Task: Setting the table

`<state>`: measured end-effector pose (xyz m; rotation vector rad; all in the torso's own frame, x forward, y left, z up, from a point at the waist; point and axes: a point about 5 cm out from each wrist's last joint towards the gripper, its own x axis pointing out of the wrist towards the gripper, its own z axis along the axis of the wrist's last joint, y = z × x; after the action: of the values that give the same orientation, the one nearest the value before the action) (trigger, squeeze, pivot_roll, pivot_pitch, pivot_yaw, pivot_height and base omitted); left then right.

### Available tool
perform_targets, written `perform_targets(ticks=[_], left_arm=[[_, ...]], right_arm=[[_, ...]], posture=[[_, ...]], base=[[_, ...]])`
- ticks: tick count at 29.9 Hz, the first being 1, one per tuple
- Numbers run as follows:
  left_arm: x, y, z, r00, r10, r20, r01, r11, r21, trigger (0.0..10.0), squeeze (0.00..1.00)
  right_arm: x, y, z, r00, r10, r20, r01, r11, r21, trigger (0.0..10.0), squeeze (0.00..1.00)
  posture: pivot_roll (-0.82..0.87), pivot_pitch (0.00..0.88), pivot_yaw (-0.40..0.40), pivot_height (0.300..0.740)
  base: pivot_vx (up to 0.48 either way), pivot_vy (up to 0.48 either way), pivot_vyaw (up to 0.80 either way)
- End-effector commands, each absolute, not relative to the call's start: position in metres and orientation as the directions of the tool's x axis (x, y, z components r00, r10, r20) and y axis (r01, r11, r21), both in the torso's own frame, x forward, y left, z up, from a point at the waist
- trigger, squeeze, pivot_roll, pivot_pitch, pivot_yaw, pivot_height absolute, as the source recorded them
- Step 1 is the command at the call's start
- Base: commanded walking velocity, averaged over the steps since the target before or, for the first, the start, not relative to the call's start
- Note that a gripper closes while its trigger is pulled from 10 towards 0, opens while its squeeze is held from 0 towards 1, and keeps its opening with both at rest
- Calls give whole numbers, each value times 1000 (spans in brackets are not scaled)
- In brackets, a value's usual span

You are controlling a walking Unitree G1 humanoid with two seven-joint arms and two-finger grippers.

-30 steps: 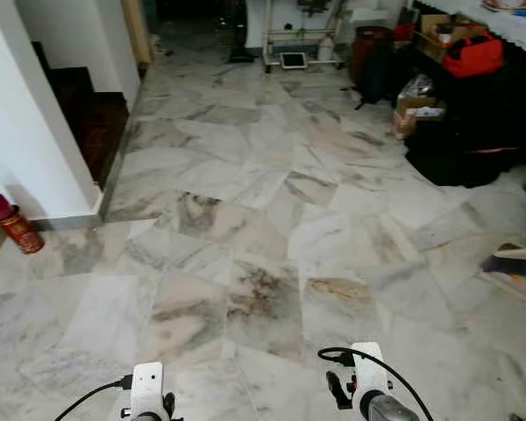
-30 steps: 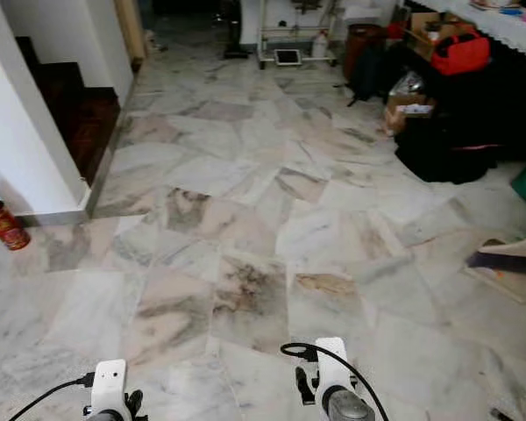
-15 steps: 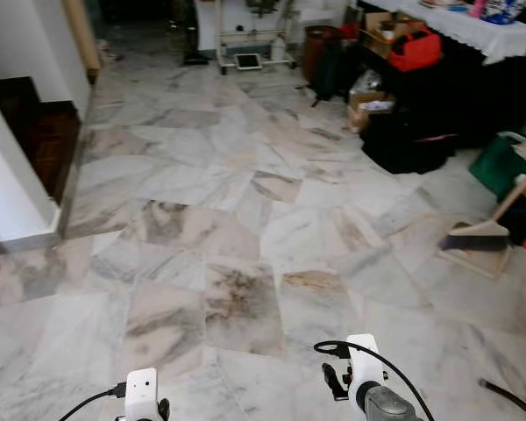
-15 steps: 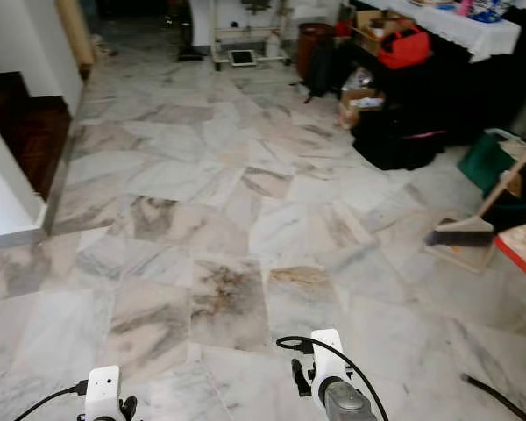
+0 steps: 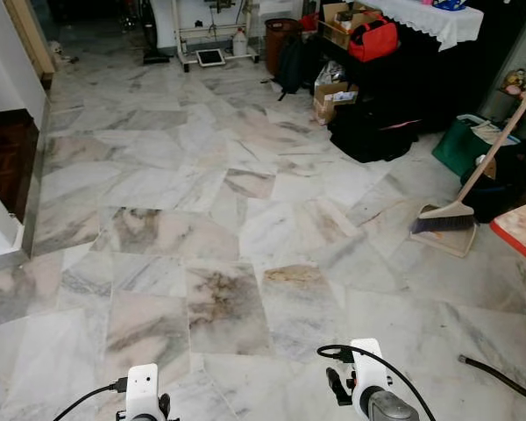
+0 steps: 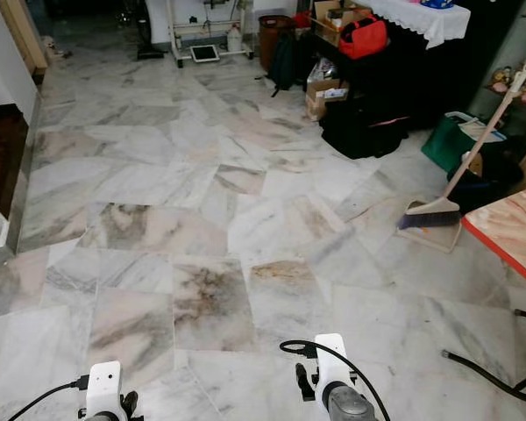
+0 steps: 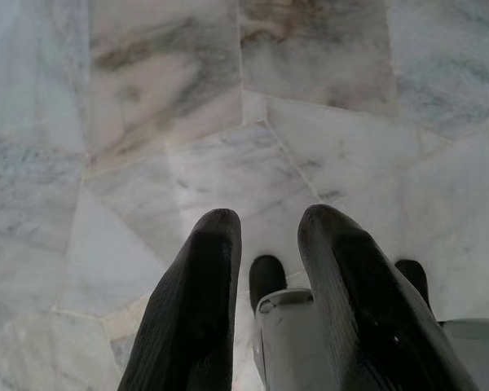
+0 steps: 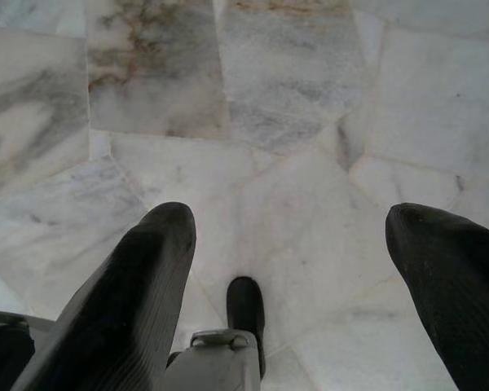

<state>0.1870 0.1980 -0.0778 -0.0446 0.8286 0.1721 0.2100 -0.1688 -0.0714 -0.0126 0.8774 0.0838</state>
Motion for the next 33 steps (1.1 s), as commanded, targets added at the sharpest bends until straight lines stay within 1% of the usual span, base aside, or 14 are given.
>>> perform_targets(ticks=[1, 12, 13, 16, 19, 23, 29, 33], left_arm=[[187, 198, -78, 663, 127, -737, -157, 987, 29, 10000, 0], [180, 201, -80, 652, 142, -745, -168, 985, 41, 10000, 0], [181, 201, -80, 652, 138, -745, -160, 986, 42, 10000, 0], [183, 202, -79, 658, 128, -742, -146, 988, 42, 10000, 0], [189, 200, -76, 674, 131, -727, -134, 990, 54, 10000, 0], [190, 201, -75, 671, 143, -727, -126, 989, 77, 10000, 0], [184, 205, -78, 652, 158, -741, -131, 987, 94, 10000, 0], [182, 207, -79, 645, 169, -745, -155, 984, 89, 10000, 0]], right_arm=[[208, -169, -72, 634, 66, -771, -69, 997, 28, 10000, 0], [208, -168, -73, 631, 72, -772, -82, 996, 25, 10000, 0], [208, -167, -72, 634, 72, -770, -80, 996, 27, 10000, 0], [211, -166, -71, 641, 68, -765, -70, 997, 30, 10000, 0], [208, -166, -73, 637, 63, -769, -61, 998, 31, 10000, 0], [207, -167, -73, 630, 59, -774, -60, 998, 28, 10000, 0], [209, -166, -72, 638, 56, -768, -49, 998, 32, 10000, 0], [210, -166, -72, 639, 59, -767, -51, 998, 34, 10000, 0]], posture=[[-13, 0, 1, 740], [-9, 0, -2, 740], [-16, 0, 11, 740], [-6, 0, 11, 740], [13, 0, 3, 740], [24, 0, -5, 740], [18, 0, 6, 740], [27, 0, -3, 740]], base=[[0, 0, -719], [0, 0, -718], [0, 0, -712], [0, 0, -712], [0, 0, -719], [0, 0, -717], [0, -268, -718], [0, 0, -719]])
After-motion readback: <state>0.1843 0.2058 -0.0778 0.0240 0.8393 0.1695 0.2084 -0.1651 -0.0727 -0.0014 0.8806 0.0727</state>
